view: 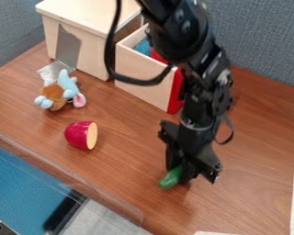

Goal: Pick up the green thing and place it on the bottom right of the table

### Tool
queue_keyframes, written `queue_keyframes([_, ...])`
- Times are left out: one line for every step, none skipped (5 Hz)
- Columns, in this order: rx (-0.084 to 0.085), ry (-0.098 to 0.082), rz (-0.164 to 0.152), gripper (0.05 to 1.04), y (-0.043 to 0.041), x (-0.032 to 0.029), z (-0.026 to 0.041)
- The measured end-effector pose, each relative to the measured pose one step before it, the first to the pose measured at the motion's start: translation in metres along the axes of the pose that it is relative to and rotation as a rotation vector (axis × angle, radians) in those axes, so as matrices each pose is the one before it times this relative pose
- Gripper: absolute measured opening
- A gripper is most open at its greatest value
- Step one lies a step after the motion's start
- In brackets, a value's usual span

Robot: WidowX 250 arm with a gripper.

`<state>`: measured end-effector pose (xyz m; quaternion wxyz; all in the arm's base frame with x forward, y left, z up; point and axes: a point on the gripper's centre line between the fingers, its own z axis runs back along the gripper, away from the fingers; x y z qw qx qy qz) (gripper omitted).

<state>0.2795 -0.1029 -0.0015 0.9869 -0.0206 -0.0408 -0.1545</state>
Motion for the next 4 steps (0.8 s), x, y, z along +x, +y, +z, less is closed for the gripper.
queue_keyframes([0.0032,0.0005,-0.0041,0.381,-0.00544,-0.00172,-0.00307])
queue_keyframes([-0.0055,0.0248,-0.0017,0.687,-0.00282,-0.00824,0.00048])
queue_keyframes([0.0243,-0.0439,0.0012,0.960,-0.00687,-0.00161,0.03251])
queue_keyframes([0.0317,-0.0447,0.0160,1.006,-0.00523,-0.00407,0.02584])
